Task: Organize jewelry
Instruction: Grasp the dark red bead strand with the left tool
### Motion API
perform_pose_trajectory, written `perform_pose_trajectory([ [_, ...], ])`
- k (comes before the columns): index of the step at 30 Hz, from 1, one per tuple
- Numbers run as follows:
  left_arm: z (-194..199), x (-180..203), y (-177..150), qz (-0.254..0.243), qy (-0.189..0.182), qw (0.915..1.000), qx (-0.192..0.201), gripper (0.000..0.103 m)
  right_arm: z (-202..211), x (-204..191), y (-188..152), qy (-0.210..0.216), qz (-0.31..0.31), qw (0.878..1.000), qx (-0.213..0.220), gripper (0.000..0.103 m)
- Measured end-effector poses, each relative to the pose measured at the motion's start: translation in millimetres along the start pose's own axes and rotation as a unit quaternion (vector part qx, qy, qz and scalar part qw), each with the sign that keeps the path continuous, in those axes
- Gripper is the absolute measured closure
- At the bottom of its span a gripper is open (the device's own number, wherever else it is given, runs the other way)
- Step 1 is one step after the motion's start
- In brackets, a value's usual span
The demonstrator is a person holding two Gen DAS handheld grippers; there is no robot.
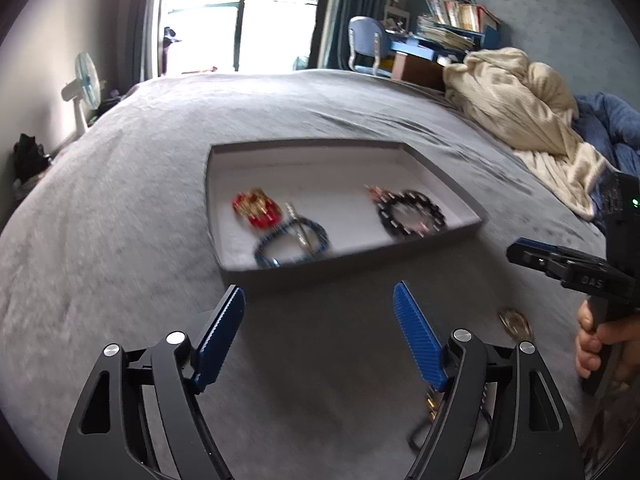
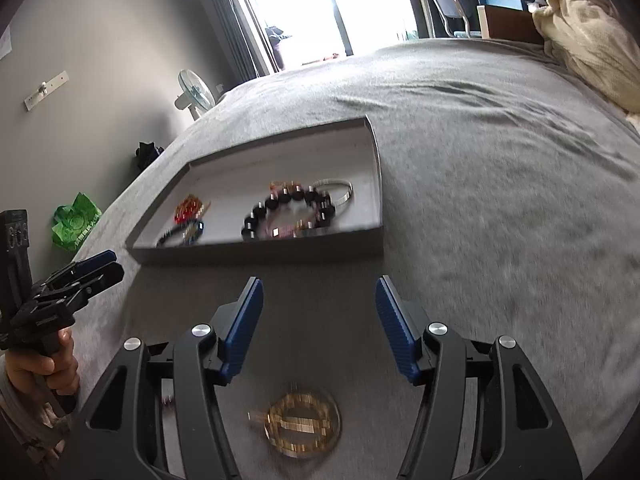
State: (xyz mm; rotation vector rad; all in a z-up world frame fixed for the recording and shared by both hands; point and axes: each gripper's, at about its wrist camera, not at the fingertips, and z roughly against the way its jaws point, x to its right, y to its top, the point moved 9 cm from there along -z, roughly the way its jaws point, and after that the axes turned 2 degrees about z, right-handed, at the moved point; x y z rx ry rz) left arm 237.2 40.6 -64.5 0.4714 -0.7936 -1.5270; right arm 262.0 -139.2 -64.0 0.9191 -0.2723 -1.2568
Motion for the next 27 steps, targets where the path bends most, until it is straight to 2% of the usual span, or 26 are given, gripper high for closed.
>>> perform_pose_trajectory([
  [8, 5.1, 27.2, -33.5, -0.014, -0.022, 0.9994, -0.020, 0.025, 14.2, -2.4, -28.4, 0.001, -0.005, 1.000, -0.002, 0.039],
  [17, 2.9, 53.0, -47.8, -0.037, -0.045, 0.9977, -0.034, 0.025, 25.6, -9.8, -50.7, 0.014, -0.005, 1.000, 0.007, 0.038],
  [19, -1.3, 58.9, -50.6, -0.045, -0.054, 0.9965, -0.046, 0.033, 25.9, -12.0, -54.4, 0.015, -0.002, 1.000, 0.004, 0.037],
  [22, -12.1, 66.4, -58.4, -0.054, -0.060, 0.9941, -0.073, 0.052, 24.0, -17.5, -59.4, 0.012, 0.010, 1.000, -0.003, 0.037],
  [27, -22.0, 69.6, -64.2, -0.059, -0.053, 0.9929, -0.088, 0.064, 20.1, -18.7, -62.1, 0.006, 0.015, 1.000, -0.012, 0.037],
])
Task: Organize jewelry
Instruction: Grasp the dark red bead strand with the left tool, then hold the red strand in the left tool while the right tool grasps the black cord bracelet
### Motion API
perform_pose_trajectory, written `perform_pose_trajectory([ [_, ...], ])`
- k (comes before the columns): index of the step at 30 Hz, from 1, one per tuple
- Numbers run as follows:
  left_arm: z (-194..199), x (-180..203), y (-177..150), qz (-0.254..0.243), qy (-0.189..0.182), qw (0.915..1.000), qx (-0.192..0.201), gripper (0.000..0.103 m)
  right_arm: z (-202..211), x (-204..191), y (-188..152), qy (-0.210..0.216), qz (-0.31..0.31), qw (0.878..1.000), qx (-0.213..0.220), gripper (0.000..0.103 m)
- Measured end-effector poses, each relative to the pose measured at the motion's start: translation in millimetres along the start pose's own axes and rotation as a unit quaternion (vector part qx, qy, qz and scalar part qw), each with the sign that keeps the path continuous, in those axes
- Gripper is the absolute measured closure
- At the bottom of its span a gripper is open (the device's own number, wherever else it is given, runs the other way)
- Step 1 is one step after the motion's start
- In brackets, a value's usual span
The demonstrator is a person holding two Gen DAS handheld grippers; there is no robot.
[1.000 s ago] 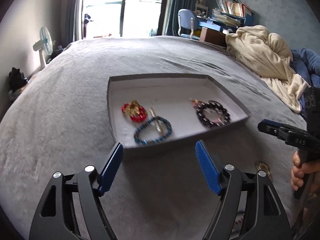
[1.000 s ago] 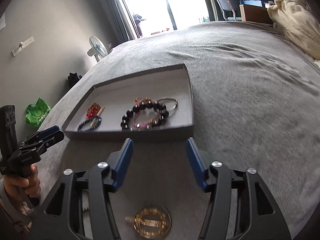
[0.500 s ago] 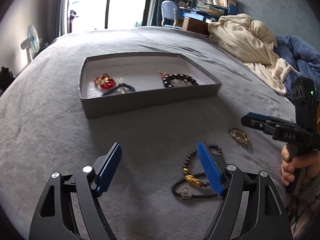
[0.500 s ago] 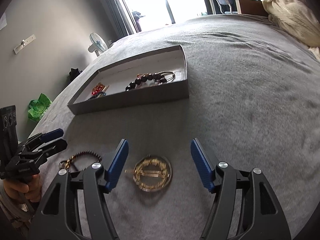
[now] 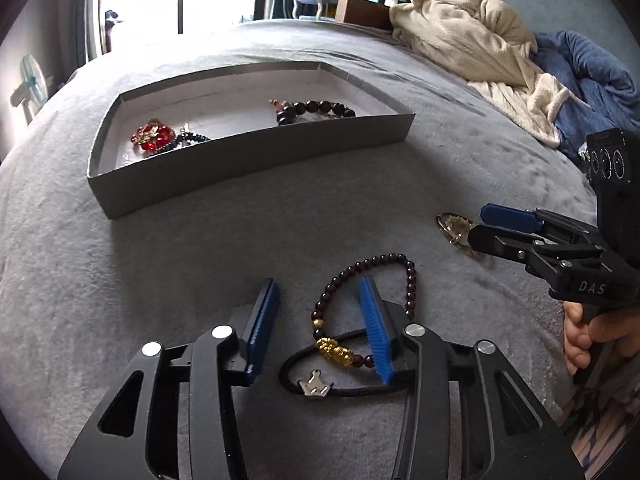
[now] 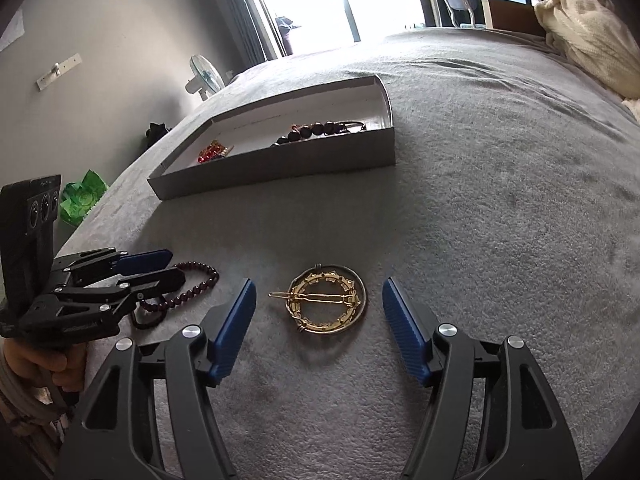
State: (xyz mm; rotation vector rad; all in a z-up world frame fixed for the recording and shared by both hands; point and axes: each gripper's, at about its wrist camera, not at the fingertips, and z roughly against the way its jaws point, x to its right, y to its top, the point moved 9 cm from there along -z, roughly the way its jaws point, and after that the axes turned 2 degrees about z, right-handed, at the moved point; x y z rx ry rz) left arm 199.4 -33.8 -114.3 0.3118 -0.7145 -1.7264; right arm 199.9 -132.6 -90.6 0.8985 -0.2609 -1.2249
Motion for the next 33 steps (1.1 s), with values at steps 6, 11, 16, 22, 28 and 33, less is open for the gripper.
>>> perform_pose_trajectory([
  [6, -0.1, -4.9, 0.3, 0.013, 0.003, 0.9998, 0.012, 0.084, -1.3, -3.2, -1.4, -0.006, 0.014, 1.000, -0.002, 0.037],
  [11, 2.5, -10.5, -1.6, 0.024, 0.001, 0.9995, 0.020, 0.087, -5.3, -6.2, -2.6, -0.007, 0.024, 1.000, -0.012, 0.037],
  [16, 2.3, -10.1, -1.9, 0.023, 0.002, 0.9996, 0.019, 0.087, -17.2, -9.8, -4.4, -0.015, 0.037, 0.998, -0.038, 0.037],
  [22, 2.2, -10.1, -1.9, 0.022, 0.002, 0.9995, 0.020, 0.087, -19.2, -8.7, -5.6, -0.017, 0.038, 0.998, -0.042, 0.039],
  [28, 0.3, -9.6, -2.1, 0.021, 0.004, 0.9996, 0.020, 0.087, -17.1, -6.5, -4.7, -0.014, 0.030, 0.999, -0.038, 0.039],
  [33, -0.3, -10.3, -3.4, 0.020, 0.005, 0.9996, 0.021, 0.087, -17.3, -3.6, -2.8, -0.008, 0.019, 0.999, -0.036, 0.040],
])
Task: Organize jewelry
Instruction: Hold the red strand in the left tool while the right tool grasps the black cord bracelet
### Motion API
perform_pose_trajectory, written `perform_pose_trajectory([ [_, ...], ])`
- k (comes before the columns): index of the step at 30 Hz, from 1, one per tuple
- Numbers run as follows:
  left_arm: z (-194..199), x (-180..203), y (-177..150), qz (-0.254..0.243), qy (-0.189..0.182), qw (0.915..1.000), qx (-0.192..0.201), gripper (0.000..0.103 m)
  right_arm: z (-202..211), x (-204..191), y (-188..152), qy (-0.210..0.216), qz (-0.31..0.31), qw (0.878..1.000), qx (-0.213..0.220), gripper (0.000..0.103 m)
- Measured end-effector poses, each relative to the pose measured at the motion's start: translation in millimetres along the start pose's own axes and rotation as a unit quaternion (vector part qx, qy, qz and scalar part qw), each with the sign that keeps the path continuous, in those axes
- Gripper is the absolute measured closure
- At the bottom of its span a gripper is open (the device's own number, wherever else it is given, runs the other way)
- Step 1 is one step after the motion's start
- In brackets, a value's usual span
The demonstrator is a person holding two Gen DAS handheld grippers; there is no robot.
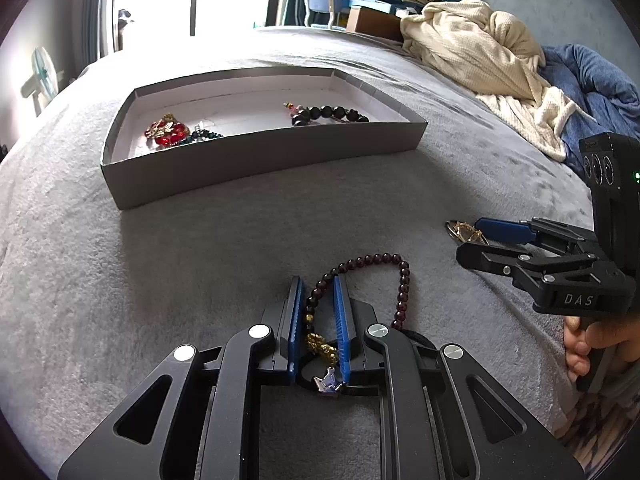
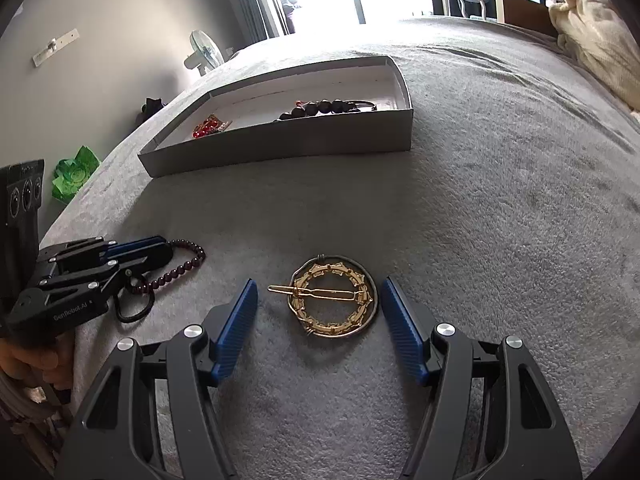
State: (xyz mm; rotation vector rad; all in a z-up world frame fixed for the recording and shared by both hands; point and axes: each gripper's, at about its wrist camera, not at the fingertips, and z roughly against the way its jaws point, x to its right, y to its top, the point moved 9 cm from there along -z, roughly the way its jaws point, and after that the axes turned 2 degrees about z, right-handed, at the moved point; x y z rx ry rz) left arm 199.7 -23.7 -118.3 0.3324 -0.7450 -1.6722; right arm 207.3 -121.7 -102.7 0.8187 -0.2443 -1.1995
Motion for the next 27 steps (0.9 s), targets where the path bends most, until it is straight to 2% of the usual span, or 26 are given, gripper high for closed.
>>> perform_pose_trajectory([
  [1, 0.0, -0.1, -0.1, 0.000, 0.000, 1.0000, 0.000, 0.087, 0.4, 1.8, 0.2, 0.002, -0.006, 1.000, 0.002, 0.047],
  [12, 0.5, 0.0, 0.1, 0.001, -0.001, 1.0000, 0.001, 0.087, 16.3, 3.1, 6.3, 0.014, -0.017, 0.999, 0.043, 0.047],
  [21, 0.9, 0.3, 0.1, 0.000, 0.000, 1.0000, 0.001, 0.087, 10.2, 4.9, 3.9, 0.020, -0.026, 0.999, 0.028, 0.047],
  [27, 0.7, 0.0, 0.1, 0.001, -0.001, 1.0000, 0.001, 0.087, 23.6, -1.8, 7.9, 0.037, -0.015, 0.997, 0.063, 0.046],
])
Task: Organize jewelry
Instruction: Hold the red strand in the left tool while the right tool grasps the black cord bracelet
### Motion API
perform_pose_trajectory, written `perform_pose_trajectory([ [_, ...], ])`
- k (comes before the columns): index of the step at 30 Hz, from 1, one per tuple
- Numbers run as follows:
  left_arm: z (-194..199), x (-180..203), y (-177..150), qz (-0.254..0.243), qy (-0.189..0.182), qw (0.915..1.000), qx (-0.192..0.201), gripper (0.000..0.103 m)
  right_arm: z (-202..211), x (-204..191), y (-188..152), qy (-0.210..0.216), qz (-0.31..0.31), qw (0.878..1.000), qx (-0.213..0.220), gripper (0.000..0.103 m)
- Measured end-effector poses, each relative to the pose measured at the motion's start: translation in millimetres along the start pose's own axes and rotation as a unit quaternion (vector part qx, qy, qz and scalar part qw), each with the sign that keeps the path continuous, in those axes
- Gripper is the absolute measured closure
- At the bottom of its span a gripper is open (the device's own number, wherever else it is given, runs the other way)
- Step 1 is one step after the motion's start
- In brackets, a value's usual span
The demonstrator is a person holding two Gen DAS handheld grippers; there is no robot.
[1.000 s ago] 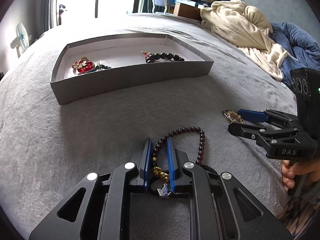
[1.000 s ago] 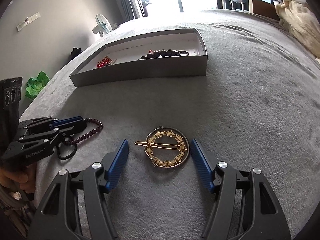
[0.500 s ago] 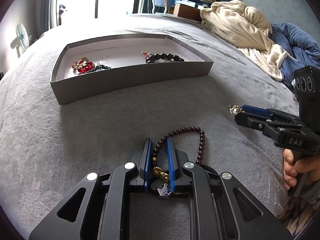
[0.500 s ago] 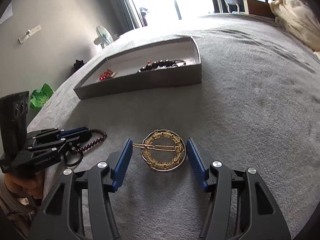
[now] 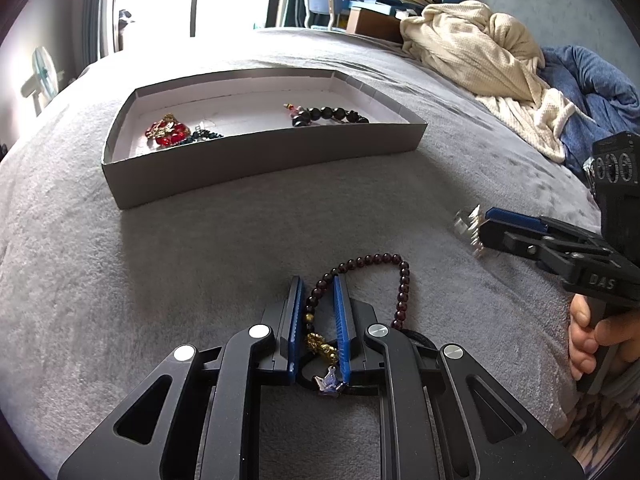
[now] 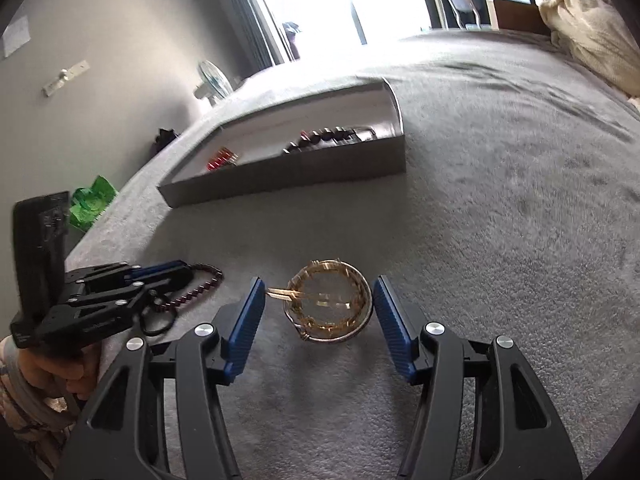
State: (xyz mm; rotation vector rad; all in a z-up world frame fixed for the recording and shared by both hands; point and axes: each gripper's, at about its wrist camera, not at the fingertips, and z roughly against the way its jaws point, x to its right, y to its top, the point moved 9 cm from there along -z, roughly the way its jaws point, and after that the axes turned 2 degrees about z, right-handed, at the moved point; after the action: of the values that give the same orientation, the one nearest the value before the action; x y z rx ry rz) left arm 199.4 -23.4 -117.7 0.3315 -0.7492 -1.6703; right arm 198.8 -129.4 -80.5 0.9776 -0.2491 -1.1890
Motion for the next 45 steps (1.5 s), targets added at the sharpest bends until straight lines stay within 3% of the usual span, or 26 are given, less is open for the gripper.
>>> perform_pose_trajectory([
  [4, 0.2, 0.1, 0.0, 0.001, -0.001, 1.0000, 0.000, 0.087, 3.5, -1.3, 1.7, -0.001, 0.003, 1.000, 0.008, 0.054],
  [12, 2.3, -0.3, 1.2, 0.003, -0.003, 1.0000, 0.005, 0.087, 3.1, -19.5, -2.0, -0.002, 0.035, 0.999, -0.001, 0.053],
  [16, 13.4, -3.8, 3.8, 0.014, -0.011, 0.9997, 0.017, 0.096, 1.8, -43.8, -12.0, 0.011, 0.062, 0.998, -0.009, 0.054],
  [26, 44.3, -42.4, 13.6, 0.058, 0.008, 0.9971, 0.048, 0.097, -9.5, -96.4, -27.5, 0.062, 0.083, 0.994, -0.043, 0.053],
  [32, 60.5, -69.5, 11.8, 0.087, 0.018, 0.9942, 0.061, 0.097, -27.0, -114.5, -31.3, 0.067, 0.098, 0.990, -0.073, 0.053],
  [33, 62.8, -72.7, 11.4, 0.090, 0.019, 0.9938, 0.063, 0.097, -30.3, -114.8, -32.0, 0.067, 0.096, 0.990, -0.079, 0.054],
  [36, 66.9, -78.9, 11.5, 0.096, 0.021, 0.9928, 0.067, 0.097, -31.3, -114.4, -32.2, 0.071, 0.090, 0.990, -0.082, 0.071],
  [38, 68.1, -80.0, 12.6, 0.098, 0.020, 0.9925, 0.070, 0.097, -30.8, -115.4, -32.5, 0.076, 0.093, 0.989, -0.082, 0.090],
  [45, 70.1, -76.4, 17.6, 0.093, 0.017, 0.9926, 0.076, 0.097, -25.7, -122.3, -29.2, 0.075, 0.111, 0.988, -0.071, 0.100],
])
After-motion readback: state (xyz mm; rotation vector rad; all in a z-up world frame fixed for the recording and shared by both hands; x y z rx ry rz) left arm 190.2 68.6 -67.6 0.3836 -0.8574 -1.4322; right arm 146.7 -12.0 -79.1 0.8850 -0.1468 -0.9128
